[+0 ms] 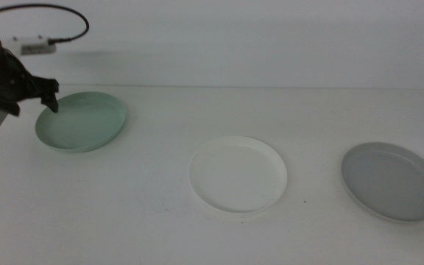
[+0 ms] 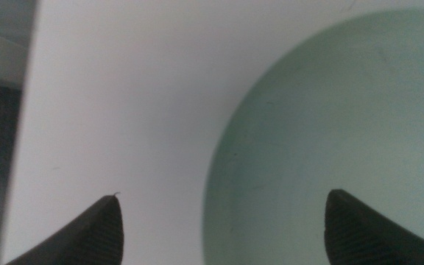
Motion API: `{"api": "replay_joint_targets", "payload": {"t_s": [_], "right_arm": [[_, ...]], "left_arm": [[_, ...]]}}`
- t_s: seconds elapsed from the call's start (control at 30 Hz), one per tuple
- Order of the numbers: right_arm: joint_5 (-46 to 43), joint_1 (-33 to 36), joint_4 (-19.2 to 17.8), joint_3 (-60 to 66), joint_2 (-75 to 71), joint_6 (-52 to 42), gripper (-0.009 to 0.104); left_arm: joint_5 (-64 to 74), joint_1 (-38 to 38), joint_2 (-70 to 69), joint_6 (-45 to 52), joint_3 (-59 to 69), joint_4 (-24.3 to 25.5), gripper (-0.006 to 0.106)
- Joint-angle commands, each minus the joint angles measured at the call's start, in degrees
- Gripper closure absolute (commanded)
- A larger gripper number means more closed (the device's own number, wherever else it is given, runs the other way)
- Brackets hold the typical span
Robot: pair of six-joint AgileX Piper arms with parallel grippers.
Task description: Stack the three bowls on top of each other.
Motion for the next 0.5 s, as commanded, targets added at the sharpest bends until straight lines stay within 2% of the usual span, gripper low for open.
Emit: {"api": "replay_joint_targets", "payload": {"t_s": [0.0, 0.13, 0.23, 0.33, 0.4, 0.47], "right_arm": [[-0.6, -0.5, -0.3, 0.1, -0.3, -0.2, 0.002], [-0.6, -0.5, -0.3, 0.1, -0.3, -0.2, 0.002], [-0.6, -0.5, -0.3, 0.1, -0.3, -0.2, 0.002], [-0.6, -0.5, -0.3, 0.1, -0.3, -0.2, 0.002], [-0.6, -0.5, -0.3, 0.1, -0.3, -0.2, 0.002], [-0.6, -0.5, -0.3, 0.1, -0.3, -0.2, 0.002]], "left_arm": [[-1.6, 0.1, 1.7, 0.2, -0.5, -1.3, 0.007], [-2.9, 0.1, 3.7, 0.2, -0.5, -1.3, 0.008], [-2.9, 0.1, 4.3, 0.7, -0.3, -1.6, 0.014], [-2.1, 0.1, 5.1, -0.1, -0.3, -2.0, 0.029], [-1.6, 0.1, 5.4, -0.1, -0.3, -3.2, 0.044], [-0.7, 0.2, 5.4, -0.1, -0.3, -3.4, 0.067]]}}
